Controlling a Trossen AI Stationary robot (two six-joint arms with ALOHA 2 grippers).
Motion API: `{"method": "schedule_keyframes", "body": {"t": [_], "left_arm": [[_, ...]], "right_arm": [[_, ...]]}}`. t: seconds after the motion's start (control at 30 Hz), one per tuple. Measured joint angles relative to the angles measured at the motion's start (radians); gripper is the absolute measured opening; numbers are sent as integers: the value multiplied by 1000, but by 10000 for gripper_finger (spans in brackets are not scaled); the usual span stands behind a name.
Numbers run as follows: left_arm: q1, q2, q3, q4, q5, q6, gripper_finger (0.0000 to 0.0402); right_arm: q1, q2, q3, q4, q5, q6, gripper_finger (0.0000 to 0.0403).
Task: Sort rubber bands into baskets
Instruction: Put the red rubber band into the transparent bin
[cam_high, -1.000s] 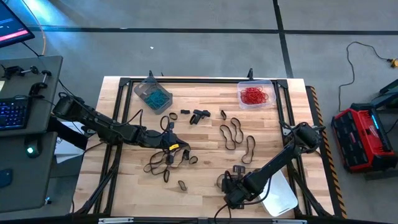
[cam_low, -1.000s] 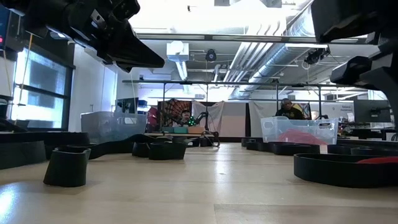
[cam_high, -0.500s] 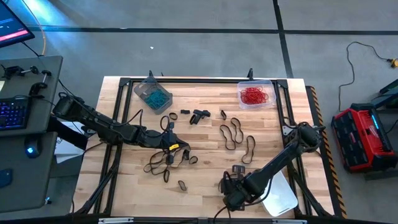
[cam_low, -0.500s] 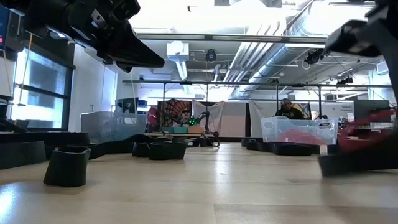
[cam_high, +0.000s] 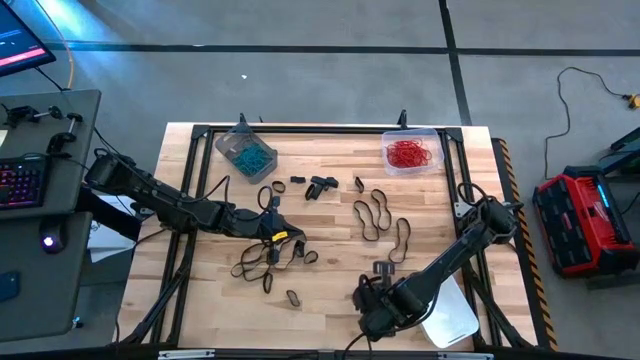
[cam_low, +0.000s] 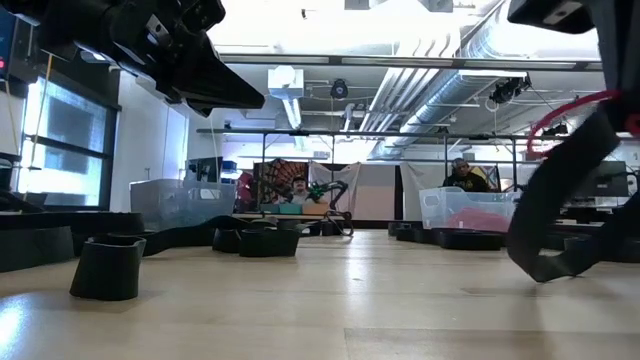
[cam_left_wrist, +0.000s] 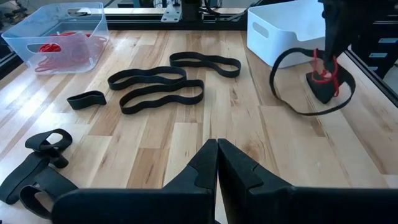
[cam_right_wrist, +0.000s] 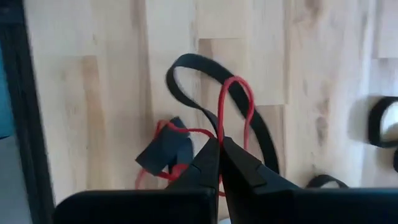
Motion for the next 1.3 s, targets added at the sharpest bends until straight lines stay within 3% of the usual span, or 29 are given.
{"method": "schedule_keyframes", "body": {"t": [0.53, 0.73, 0.83, 1.0, 1.13, 1.3], "left_arm": [[0, 0, 0, 0, 0, 0, 3], [0, 0, 0, 0, 0, -3, 3], [0, 0, 0, 0, 0, -9, 3], [0, 0, 0, 0, 0, -9, 3], [0, 0, 0, 0, 0, -9, 3], [0, 0, 0, 0, 0, -9, 3]], "right_arm": [[-20, 0, -4, -55, 91, 27, 2], [-20, 0, -5, -55, 124, 36, 30], [-20, 0, -5, -55, 109, 29, 37], [-19, 0, -5, -56, 100, 17, 5], [-18, 0, -5, -56, 97, 15, 3], [-28, 0, -5, -26, 15, 8, 3]]}}
